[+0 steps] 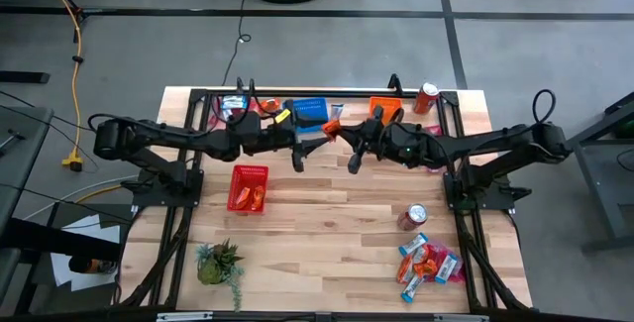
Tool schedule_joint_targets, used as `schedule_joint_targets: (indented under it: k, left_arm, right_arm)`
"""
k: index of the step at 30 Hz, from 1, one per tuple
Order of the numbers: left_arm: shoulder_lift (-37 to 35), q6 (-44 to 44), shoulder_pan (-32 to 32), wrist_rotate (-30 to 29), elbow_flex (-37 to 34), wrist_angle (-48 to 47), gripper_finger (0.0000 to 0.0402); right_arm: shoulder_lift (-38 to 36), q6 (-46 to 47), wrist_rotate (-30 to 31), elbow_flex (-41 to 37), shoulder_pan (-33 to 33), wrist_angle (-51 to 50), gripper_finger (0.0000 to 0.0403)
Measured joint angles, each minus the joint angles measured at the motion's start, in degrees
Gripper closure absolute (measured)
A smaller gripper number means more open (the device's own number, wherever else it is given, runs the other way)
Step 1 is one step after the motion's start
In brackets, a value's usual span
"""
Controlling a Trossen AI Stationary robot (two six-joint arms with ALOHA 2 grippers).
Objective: Sort candy
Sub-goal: Put the orange candy pack into the red basket
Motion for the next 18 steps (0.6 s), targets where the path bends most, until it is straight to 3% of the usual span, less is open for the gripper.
schedule_joint_targets:
  k: [5, 12, 18]
  left_arm:
    - [0.0, -0.4, -0.5, -1.1, 0.0, 0.0, 0.0212]
    - [0.0, -7.4, -0.1, -1.3, 0.0, -0.7, 0.0384]
    - [-0.4, -9.7, 0.5, 0.2, 0.0, -3.8, 0.0399]
  right_arm:
    - [0.0, 0.0, 0.0, 0.0, 0.2, 0.1, 0.0403]
    - [0.0, 1.4, -1.4, 0.0, 0.2, 0.1, 0.0383]
    - [-0.2, 1.5, -1.9, 0.0, 0.1, -1.7, 0.0358]
